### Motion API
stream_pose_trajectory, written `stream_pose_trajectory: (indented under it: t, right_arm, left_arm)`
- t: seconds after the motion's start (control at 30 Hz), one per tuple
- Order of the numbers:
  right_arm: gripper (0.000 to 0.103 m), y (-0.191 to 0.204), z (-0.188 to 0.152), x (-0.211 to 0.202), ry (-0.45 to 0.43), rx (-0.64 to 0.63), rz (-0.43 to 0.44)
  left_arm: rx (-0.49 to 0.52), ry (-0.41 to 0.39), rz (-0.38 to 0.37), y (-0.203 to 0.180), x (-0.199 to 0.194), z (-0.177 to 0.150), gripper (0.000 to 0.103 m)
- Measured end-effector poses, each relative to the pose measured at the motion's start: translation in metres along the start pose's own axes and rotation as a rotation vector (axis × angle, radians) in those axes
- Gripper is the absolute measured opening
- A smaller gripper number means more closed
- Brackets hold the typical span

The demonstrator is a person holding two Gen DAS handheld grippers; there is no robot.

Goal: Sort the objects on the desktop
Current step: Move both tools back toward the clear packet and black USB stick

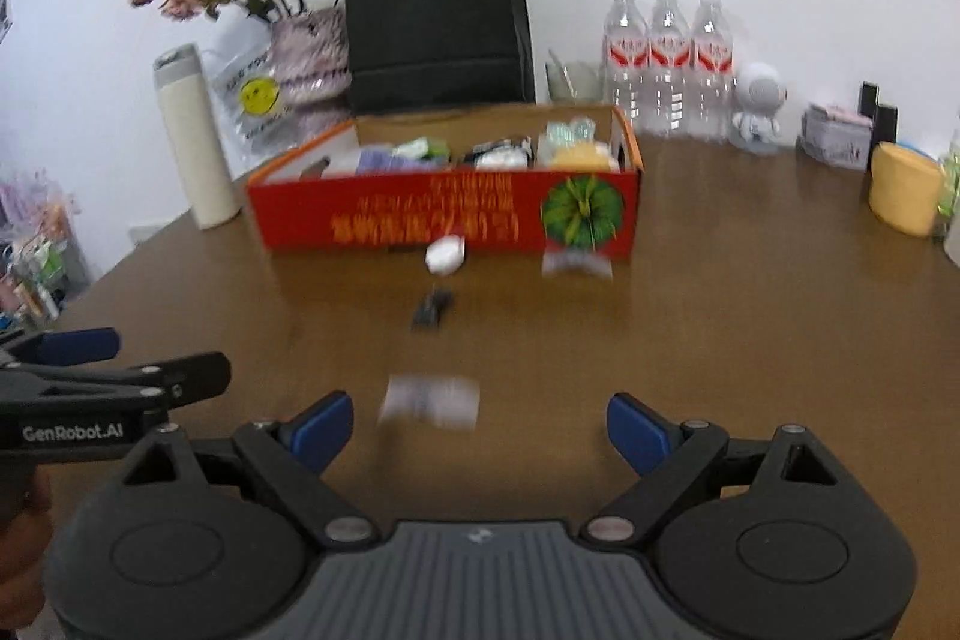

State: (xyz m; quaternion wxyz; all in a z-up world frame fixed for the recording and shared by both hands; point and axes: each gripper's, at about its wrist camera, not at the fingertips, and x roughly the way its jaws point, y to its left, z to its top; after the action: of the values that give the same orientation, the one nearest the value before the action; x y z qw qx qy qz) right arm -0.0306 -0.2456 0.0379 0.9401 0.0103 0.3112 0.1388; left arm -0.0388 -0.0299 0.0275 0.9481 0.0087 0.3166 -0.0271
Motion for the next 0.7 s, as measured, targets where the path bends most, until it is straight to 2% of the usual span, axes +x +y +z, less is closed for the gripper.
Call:
stream_pose_trajectory:
  t: [0.13, 0.23, 0.4, 0.53, 0.7]
  right_arm:
    - [0.092, -0.008, -0.021, -0.017, 0.018, 0.001, -0.038]
    - [0.091, -0.013, -0.027, -0.026, 0.018, 0.024, -0.030]
    - [0.091, -0.018, -0.023, -0.031, 0.009, -0.004, -0.056]
    - [0.088, -0.031, -0.016, -0.030, -0.010, 0.037, -0.025]
    - [0.083, -0.046, -0.008, -0.023, -0.029, 0.062, -0.041]
  left_arm:
    - [-0.022, 0.022, -0.012, -0.001, -0.014, -0.015, 0.103]
    - [-0.025, 0.026, -0.019, -0.005, -0.022, -0.023, 0.103]
    - [0.008, 0.064, -0.058, -0.020, -0.016, -0.031, 0.103]
    - [0.039, 0.035, -0.104, -0.038, -0.007, -0.023, 0.102]
    - [0.039, 0.031, -0.166, -0.071, 0.016, -0.002, 0.082]
